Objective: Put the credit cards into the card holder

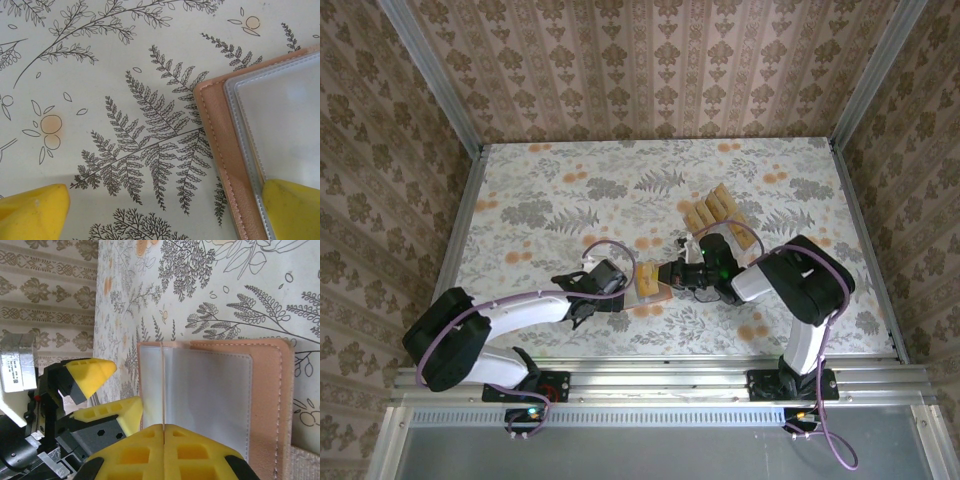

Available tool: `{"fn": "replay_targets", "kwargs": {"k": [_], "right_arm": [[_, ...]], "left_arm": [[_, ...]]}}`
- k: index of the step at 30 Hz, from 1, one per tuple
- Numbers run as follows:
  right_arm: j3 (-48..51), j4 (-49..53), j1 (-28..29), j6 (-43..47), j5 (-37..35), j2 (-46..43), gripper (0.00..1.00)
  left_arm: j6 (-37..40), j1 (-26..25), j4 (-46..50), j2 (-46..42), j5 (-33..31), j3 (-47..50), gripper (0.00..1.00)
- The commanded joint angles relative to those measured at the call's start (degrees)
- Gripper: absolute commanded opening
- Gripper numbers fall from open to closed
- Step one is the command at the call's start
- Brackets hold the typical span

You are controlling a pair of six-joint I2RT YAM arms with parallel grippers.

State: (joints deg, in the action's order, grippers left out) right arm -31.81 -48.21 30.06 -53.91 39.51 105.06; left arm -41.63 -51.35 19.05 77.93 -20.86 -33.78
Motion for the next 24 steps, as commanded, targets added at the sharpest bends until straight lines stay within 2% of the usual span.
{"fn": "replay_targets", "kwargs": {"k": [1,24], "right_arm": [[-0.8,-3.6,0.3,-0.1,1.1,2.0,0.00],[-0.8,-8.7,0.9,-2.2,1.0,5.6,0.00]], "left_arm": [[-0.1,-0.3,3.5,-0.1,-0.7,-0.6,1.00],[0.0,-0.7,3.2,0.7,-0.5,-1.0,1.00]]}}
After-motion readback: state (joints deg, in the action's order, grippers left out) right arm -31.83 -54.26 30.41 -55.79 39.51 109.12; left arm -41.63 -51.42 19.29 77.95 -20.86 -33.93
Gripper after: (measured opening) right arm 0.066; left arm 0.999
